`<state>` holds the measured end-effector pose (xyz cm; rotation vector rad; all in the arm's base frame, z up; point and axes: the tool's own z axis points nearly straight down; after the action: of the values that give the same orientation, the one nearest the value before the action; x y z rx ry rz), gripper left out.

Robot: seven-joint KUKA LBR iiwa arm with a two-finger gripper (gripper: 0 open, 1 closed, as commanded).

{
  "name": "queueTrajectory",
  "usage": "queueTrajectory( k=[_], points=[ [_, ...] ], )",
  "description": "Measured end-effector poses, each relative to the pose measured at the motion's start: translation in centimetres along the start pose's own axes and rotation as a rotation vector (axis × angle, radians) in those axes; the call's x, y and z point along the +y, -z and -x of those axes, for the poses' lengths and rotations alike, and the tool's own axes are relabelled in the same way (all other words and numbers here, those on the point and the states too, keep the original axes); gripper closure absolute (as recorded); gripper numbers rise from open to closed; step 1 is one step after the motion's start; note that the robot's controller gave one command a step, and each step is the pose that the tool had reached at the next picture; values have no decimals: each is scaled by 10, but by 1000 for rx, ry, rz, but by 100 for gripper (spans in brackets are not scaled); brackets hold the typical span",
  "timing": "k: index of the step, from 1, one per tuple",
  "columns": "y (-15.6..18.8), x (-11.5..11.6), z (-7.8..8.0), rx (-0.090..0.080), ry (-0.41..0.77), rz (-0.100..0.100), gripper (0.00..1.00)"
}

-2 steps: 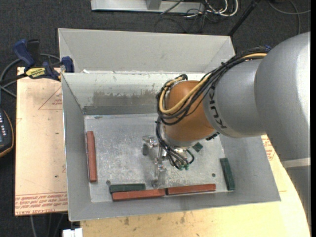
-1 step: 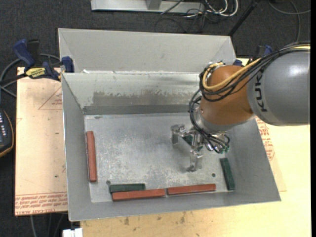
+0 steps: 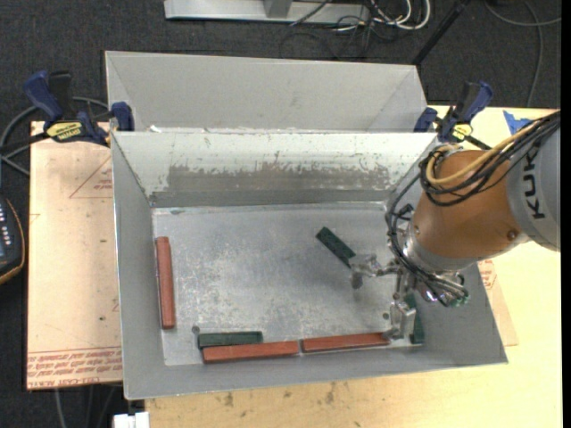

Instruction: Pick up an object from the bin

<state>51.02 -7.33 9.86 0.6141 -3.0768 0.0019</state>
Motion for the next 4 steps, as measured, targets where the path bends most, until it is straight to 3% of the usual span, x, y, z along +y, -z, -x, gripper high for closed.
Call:
queueTrajectory(
  k=[1, 2, 3, 4],
  points=[
    [-26, 109, 22, -23, 78, -2, 0],
    [-25, 105, 19, -11, 65, -1, 100],
    [-26, 105, 21, -22, 66, -3, 0],
    [32, 130, 22, -12, 93, 0, 0]
  ],
)
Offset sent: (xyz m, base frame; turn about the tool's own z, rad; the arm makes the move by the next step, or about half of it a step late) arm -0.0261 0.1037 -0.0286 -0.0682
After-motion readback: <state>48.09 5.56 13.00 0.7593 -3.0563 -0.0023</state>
